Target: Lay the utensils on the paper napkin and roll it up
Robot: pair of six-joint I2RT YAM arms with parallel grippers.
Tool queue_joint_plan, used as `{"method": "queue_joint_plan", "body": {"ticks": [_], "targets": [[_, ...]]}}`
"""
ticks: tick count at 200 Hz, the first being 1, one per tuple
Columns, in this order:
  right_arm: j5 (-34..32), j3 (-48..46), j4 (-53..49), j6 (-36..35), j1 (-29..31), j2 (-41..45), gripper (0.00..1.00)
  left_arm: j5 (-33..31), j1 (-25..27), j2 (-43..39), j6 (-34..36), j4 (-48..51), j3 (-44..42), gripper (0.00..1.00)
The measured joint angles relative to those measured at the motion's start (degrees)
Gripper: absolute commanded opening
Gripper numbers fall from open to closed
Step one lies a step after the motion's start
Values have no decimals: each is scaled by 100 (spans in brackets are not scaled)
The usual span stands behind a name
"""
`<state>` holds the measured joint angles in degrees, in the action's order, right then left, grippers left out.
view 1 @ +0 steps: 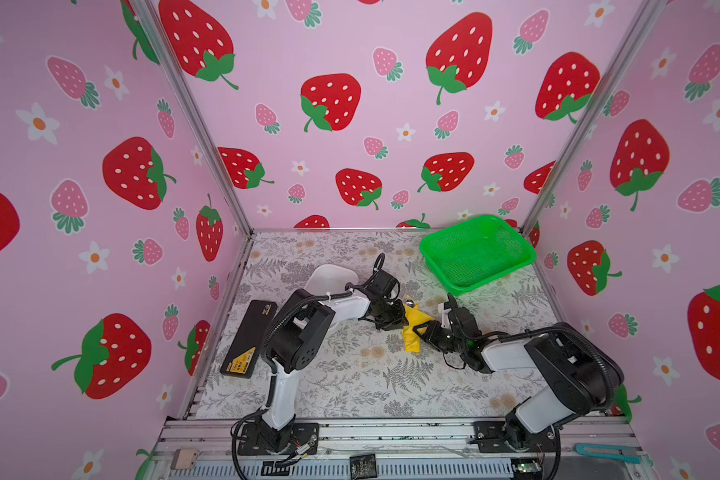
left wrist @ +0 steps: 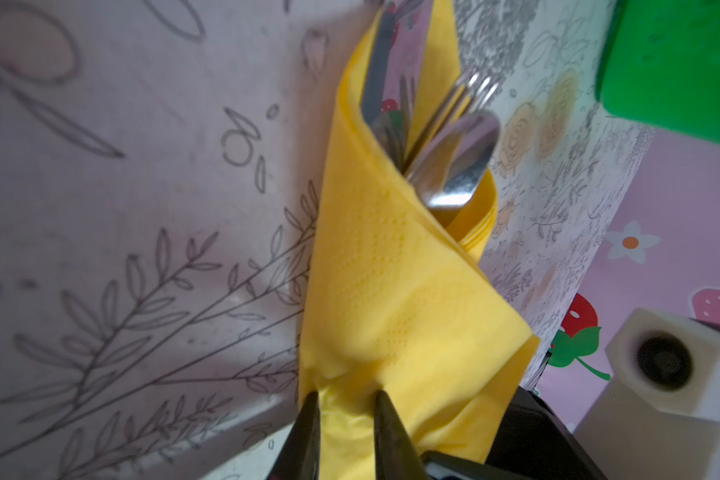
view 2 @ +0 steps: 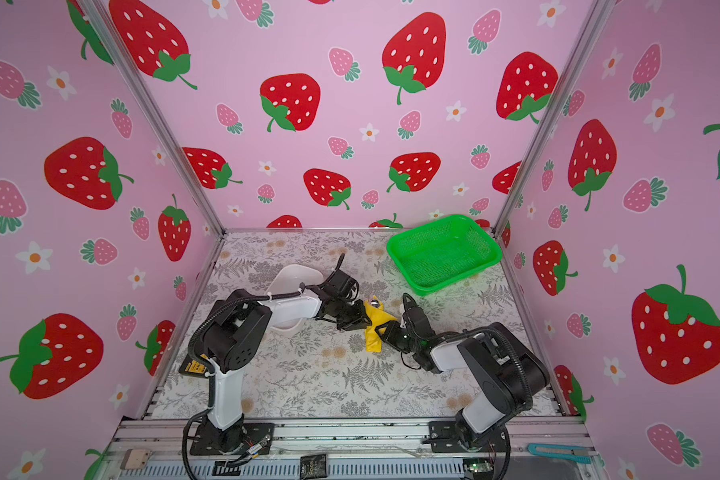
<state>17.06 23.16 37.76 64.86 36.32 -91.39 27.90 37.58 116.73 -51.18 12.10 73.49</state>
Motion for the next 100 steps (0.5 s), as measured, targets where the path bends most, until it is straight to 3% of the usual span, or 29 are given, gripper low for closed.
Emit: {"method": "queue_joint_plan", "body": {"ticks": [25, 69, 100], "targets": [[28, 173, 42, -20, -2, -184, 40, -4, 11, 2, 0, 35, 24, 25], [44, 271, 37, -13, -4, -363, 21, -11, 35, 2, 2, 57, 37, 25], [63, 205, 39, -42, -68, -361, 14, -87, 46, -81, 9, 50, 4, 30]]}}
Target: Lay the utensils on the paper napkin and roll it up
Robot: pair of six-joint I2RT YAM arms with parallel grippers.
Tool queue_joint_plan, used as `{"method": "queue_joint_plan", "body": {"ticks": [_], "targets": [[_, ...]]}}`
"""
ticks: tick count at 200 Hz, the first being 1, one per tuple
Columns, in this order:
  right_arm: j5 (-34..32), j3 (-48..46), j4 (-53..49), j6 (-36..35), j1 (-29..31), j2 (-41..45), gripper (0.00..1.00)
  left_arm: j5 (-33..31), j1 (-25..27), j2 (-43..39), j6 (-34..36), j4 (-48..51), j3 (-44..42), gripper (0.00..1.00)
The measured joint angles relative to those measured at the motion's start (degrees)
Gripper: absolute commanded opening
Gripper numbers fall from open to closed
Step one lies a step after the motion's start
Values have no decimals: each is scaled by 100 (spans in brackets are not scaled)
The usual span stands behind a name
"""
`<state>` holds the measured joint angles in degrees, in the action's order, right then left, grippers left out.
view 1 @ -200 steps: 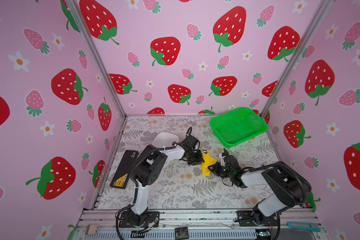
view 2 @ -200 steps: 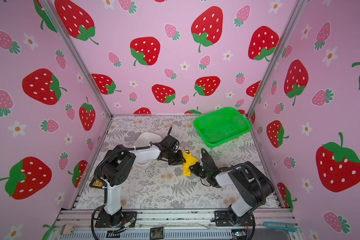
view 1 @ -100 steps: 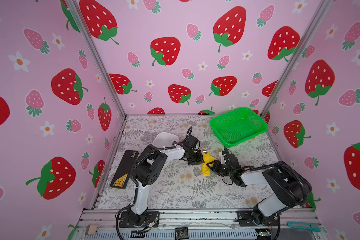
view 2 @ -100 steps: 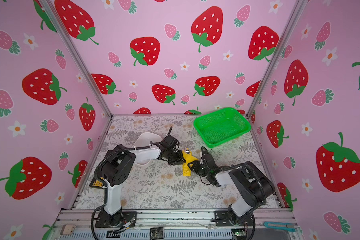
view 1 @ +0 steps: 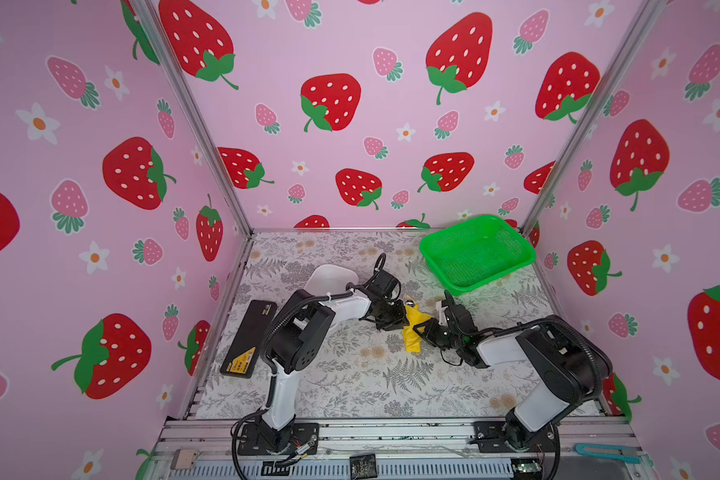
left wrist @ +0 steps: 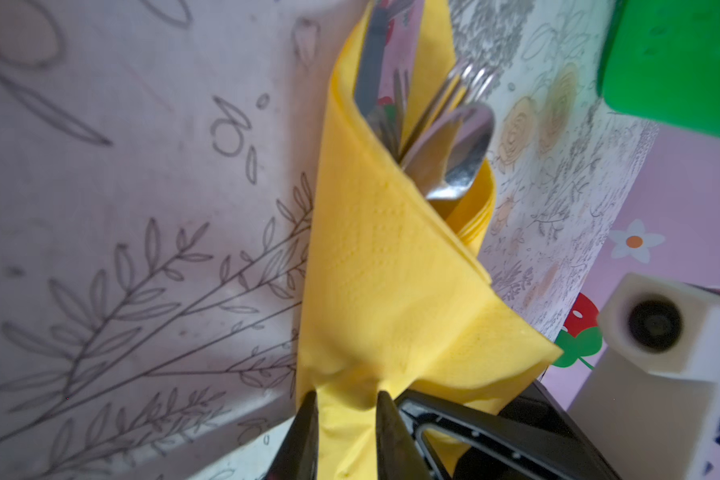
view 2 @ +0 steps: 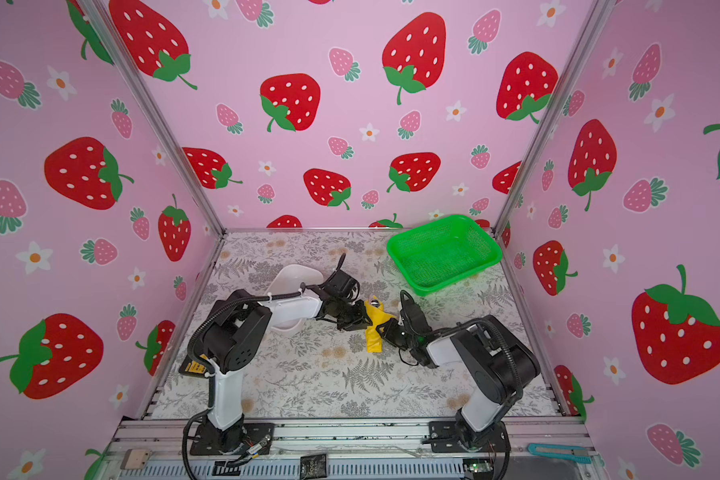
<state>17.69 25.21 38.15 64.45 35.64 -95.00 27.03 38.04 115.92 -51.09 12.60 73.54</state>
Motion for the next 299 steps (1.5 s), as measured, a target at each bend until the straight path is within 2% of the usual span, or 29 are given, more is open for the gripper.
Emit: {"method": "queue_joint_plan", "body": {"ticks": [68, 133, 193, 248, 299], "targets": [[531, -151, 177, -343, -308, 20, 12, -455, -2, -1025, 269, -216, -568, 40], [1021, -195, 166, -758, -452, 11, 14, -269, 0, -715, 337, -251, -645, 43], [1132, -195, 166, -820, -481, -20, 16, -190, 101, -380, 358, -116, -461, 43], [1128, -234, 192, -752, -481, -17, 18, -195, 168, -173, 417, 94, -195, 37], [1128, -258, 310, -669, -481, -17, 25, -192, 212, -39, 476, 240, -26, 31]]}}
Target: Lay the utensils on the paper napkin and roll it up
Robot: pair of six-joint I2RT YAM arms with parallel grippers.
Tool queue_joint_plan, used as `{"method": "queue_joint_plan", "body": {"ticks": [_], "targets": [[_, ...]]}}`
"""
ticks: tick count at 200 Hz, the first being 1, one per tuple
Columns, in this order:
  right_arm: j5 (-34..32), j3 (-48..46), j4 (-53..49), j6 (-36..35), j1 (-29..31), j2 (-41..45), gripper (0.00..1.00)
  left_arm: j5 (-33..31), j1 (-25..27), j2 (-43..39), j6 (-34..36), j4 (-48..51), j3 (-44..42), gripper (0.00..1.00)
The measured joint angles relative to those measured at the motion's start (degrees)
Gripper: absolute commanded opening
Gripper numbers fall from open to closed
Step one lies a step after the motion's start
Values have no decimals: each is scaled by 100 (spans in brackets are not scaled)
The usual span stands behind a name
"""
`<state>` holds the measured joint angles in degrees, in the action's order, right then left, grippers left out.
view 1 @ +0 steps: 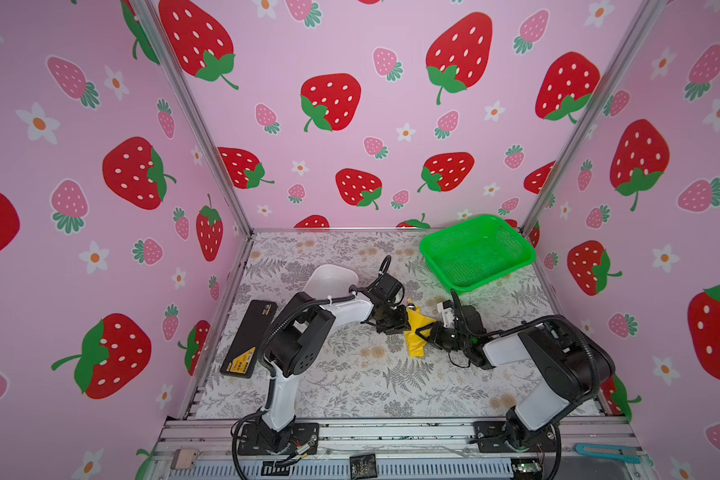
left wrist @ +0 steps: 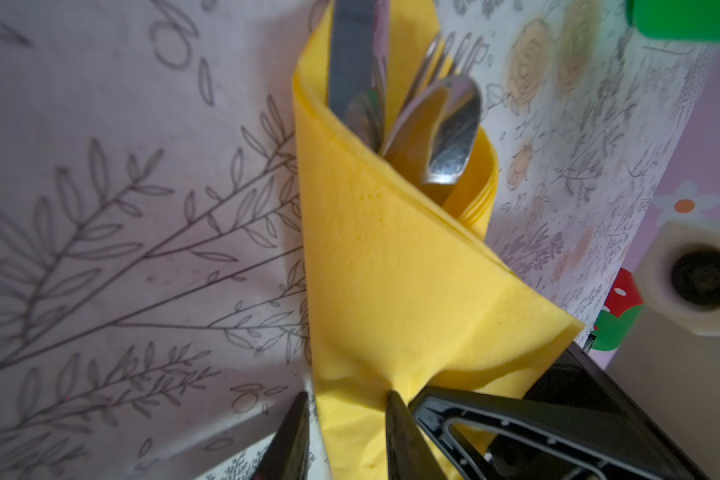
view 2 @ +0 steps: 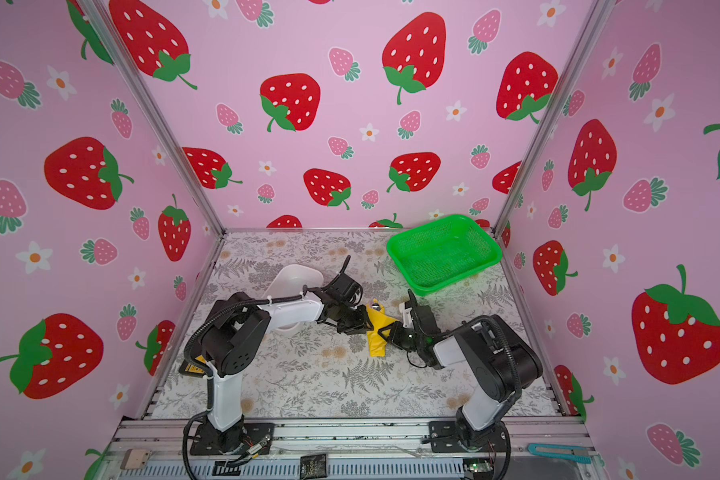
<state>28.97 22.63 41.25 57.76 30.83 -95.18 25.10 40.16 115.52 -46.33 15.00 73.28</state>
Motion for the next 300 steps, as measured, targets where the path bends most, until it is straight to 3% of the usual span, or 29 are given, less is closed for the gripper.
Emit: {"method": "queue_joint_plan", "body": {"ticks": [78, 142, 259, 300], "targets": [[13, 2, 269, 138, 0, -98, 32, 4, 37, 90, 9, 26, 122, 29], [24, 22, 341, 144, -26, -197, 15, -85, 55, 26, 2, -7, 76, 35], [22, -175, 420, -411, -26, 153, 9, -1261, -197, -1873, 9, -625, -1410, 50], [-17, -240, 433, -737, -26, 461, 9, -1744, -192, -2455, 192, -1576, -2282, 57]]}}
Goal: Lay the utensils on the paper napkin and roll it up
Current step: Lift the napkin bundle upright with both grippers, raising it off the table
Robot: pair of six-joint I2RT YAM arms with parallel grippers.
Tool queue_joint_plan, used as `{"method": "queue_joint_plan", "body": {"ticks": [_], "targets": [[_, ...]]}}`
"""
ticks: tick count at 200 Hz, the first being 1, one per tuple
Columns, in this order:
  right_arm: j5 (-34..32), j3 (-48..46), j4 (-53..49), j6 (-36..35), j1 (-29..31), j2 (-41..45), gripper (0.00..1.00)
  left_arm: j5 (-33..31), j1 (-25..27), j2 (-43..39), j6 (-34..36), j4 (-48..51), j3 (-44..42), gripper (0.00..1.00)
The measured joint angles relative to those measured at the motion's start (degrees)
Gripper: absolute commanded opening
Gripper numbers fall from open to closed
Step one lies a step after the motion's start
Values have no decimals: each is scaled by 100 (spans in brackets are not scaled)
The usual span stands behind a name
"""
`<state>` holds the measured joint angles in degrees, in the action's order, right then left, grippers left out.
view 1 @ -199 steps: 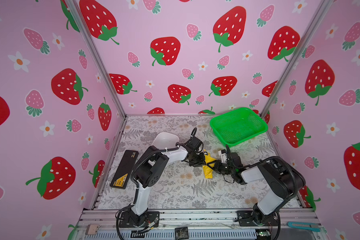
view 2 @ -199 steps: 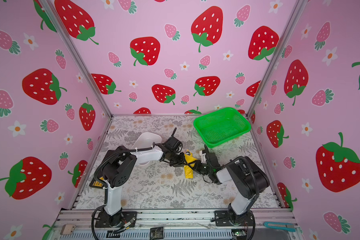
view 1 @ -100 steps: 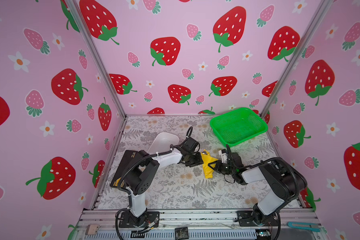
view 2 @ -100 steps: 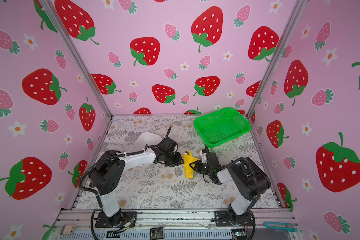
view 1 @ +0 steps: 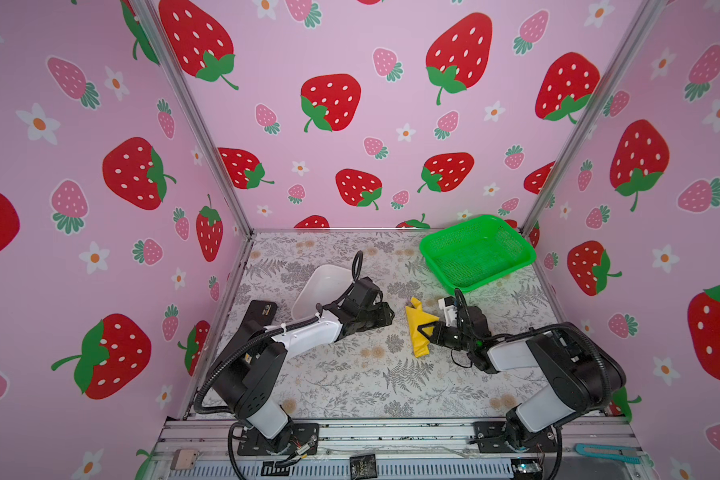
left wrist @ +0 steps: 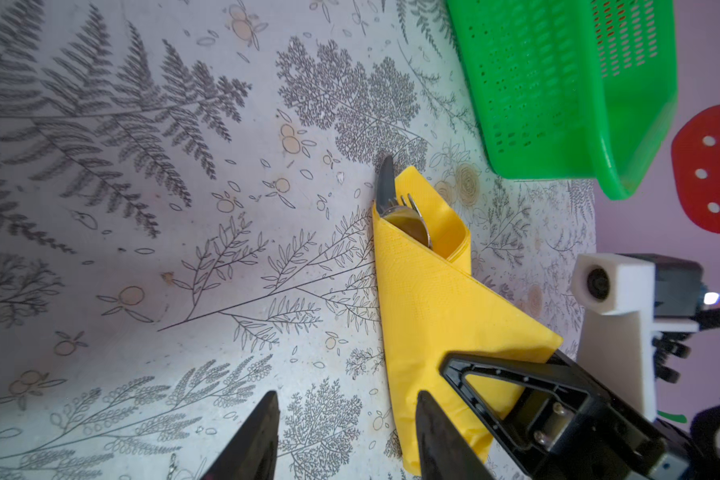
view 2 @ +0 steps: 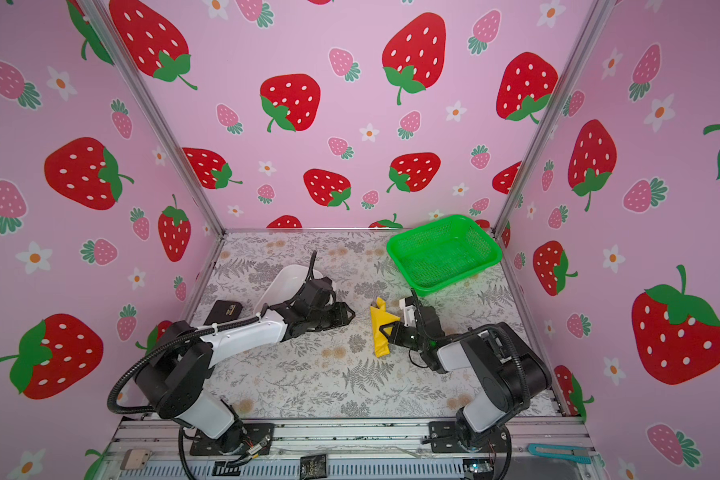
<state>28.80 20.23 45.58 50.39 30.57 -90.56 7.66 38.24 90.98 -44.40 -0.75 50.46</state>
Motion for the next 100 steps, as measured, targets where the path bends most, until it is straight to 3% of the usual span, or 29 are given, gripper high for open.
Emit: {"method": "queue_joint_plan", "body": {"ticks": [30, 100], "targets": [[22, 0, 31, -184, 0, 120, 9, 15, -111, -264, 94, -299, -275, 57], [407, 0, 396, -203, 0, 518, 9, 1176, -455, -426, 13, -1405, -629, 68]]}}
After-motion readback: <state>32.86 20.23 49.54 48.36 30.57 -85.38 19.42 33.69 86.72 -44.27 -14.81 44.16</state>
